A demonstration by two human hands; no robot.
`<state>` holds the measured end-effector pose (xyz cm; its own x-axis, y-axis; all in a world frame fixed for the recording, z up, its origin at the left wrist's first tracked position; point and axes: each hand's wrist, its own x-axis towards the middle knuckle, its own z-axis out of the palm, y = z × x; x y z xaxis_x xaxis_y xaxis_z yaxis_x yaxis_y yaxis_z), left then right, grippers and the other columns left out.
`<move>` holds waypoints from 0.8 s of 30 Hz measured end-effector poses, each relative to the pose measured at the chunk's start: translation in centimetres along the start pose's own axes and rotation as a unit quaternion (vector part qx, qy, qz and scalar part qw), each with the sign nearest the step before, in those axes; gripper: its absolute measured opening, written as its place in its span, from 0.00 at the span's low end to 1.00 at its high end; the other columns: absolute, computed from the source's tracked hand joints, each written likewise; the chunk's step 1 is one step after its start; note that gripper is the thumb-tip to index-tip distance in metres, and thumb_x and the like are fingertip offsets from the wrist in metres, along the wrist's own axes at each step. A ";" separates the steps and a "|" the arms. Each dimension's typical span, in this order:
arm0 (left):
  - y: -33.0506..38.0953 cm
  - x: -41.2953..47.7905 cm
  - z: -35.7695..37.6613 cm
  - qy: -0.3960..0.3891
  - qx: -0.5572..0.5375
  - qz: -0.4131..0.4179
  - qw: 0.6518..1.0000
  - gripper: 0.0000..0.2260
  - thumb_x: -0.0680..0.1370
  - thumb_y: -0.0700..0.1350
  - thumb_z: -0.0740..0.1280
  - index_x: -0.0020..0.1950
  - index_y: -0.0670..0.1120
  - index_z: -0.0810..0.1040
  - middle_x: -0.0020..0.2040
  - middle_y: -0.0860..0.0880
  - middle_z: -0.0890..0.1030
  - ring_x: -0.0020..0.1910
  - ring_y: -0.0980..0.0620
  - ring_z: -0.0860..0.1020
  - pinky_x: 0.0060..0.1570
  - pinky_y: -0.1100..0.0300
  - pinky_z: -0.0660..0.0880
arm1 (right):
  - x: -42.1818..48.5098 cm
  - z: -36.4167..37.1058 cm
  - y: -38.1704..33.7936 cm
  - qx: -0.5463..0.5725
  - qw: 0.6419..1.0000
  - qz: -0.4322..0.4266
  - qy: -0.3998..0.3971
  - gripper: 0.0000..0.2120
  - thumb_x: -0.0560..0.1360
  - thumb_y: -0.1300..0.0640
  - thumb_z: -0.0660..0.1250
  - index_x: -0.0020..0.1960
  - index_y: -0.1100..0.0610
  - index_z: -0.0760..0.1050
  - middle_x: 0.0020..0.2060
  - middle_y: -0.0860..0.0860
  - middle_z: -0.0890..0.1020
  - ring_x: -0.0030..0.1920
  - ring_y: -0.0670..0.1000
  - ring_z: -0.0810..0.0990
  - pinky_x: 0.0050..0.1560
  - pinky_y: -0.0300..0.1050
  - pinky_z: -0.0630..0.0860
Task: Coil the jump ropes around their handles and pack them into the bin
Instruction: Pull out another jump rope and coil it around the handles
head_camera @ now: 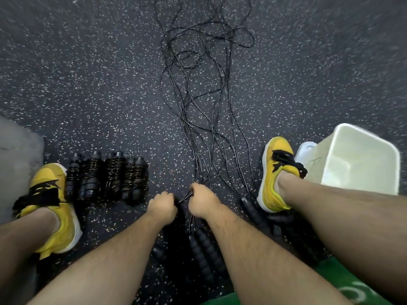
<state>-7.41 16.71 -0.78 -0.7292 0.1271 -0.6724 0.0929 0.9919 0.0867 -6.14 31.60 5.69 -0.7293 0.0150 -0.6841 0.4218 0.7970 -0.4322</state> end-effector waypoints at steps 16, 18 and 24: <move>1.4 -1.5 -1.3 -0.052 -0.140 -0.017 0.989 0.21 0.72 0.61 0.64 0.55 0.46 0.76 0.53 0.48 0.81 0.50 0.48 0.79 0.47 0.55 0.76 | -1.8 -0.8 -1.0 0.011 0.999 0.010 -0.037 0.12 0.77 0.58 0.62 0.60 0.57 0.74 0.58 0.55 0.79 0.59 0.58 0.79 0.61 0.47 0.76; 1.6 -2.1 -2.6 -0.040 -0.196 -0.030 0.979 0.14 0.73 0.58 0.67 0.48 0.47 0.75 0.47 0.49 0.81 0.43 0.50 0.77 0.41 0.58 0.72 | -2.0 -1.4 -1.3 0.009 0.999 0.010 -0.030 0.13 0.77 0.58 0.62 0.60 0.58 0.75 0.58 0.55 0.80 0.59 0.58 0.79 0.61 0.47 0.76; 0.6 -4.0 -5.6 -0.006 -0.462 -0.002 0.887 0.10 0.77 0.42 0.70 0.36 0.46 0.75 0.30 0.49 0.75 0.33 0.51 0.70 0.37 0.57 0.64 | -3.6 -3.2 -3.6 0.040 0.999 0.003 -0.001 0.18 0.83 0.51 0.57 0.60 0.63 0.76 0.58 0.61 0.80 0.59 0.62 0.79 0.60 0.49 0.76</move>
<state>-8.26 16.75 6.05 -0.7209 0.1286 -0.6810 -0.5084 0.5696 0.6458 -6.77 30.60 11.62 -0.7255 0.0183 -0.6880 0.4682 0.7458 -0.4739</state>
